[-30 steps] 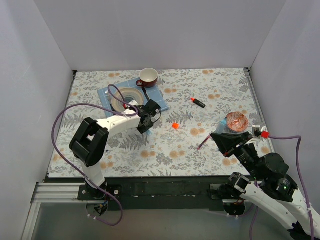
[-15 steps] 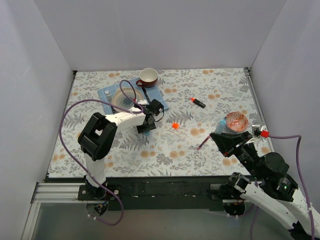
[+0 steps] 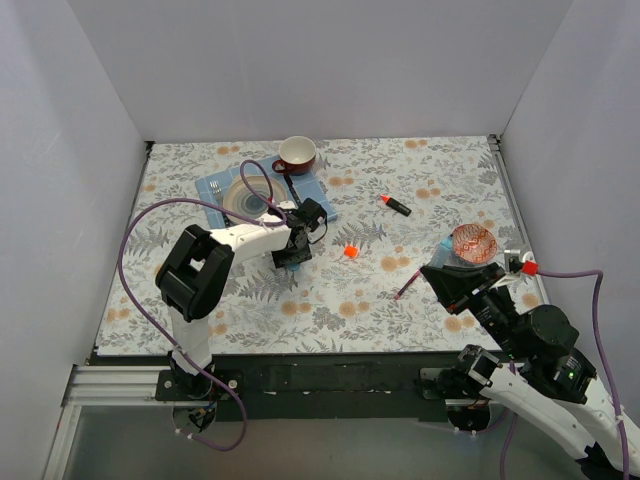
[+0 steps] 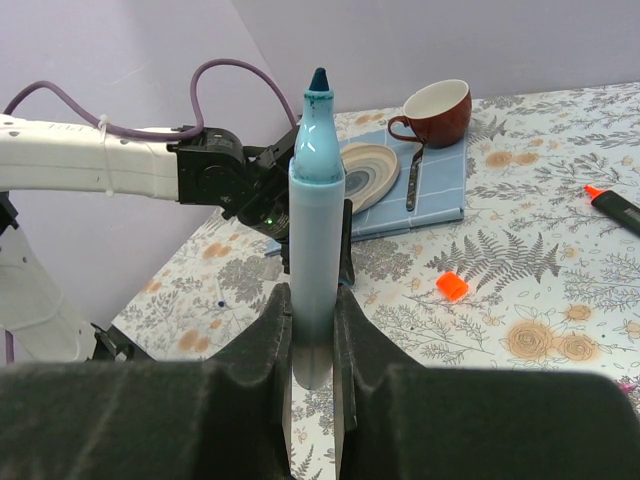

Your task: Insert the pens into the pen caps

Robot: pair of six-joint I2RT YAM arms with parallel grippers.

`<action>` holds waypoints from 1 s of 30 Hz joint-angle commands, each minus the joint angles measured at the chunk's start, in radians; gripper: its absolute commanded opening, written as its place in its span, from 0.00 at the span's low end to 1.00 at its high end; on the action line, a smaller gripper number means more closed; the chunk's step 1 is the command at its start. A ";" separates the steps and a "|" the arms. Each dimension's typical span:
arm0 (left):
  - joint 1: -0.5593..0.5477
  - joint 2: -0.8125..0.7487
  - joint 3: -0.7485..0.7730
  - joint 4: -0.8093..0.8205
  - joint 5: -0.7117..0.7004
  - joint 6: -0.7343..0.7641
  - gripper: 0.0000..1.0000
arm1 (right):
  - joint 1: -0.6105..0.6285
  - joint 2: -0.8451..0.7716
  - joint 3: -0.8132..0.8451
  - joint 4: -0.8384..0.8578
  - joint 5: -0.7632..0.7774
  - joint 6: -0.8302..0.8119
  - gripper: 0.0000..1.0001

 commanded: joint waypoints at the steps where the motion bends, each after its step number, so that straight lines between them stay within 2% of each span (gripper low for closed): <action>1: 0.001 0.033 0.024 -0.038 0.004 -0.020 0.41 | 0.001 -0.015 0.023 0.039 -0.001 -0.006 0.01; 5: 0.001 0.062 0.040 -0.038 0.008 -0.016 0.30 | -0.001 -0.013 0.037 0.030 0.005 -0.012 0.01; 6: 0.001 0.065 0.040 -0.038 0.007 -0.013 0.20 | 0.001 -0.013 0.037 0.025 0.007 -0.010 0.01; 10: 0.001 0.054 0.024 -0.032 0.005 -0.016 0.01 | 0.001 -0.015 0.022 0.022 0.005 -0.004 0.01; 14: 0.001 -0.016 -0.008 0.000 0.034 -0.027 0.00 | -0.001 0.012 -0.005 0.028 -0.048 0.019 0.01; 19: -0.003 -0.240 -0.086 0.130 0.106 -0.030 0.00 | 0.001 0.138 -0.055 0.051 -0.137 0.057 0.01; 25: -0.045 -0.499 -0.210 0.383 0.261 0.013 0.00 | 0.001 0.287 -0.158 0.258 -0.263 0.128 0.01; 30: -0.106 -0.628 -0.316 0.511 0.318 0.002 0.00 | 0.002 0.469 -0.212 0.440 -0.331 0.157 0.01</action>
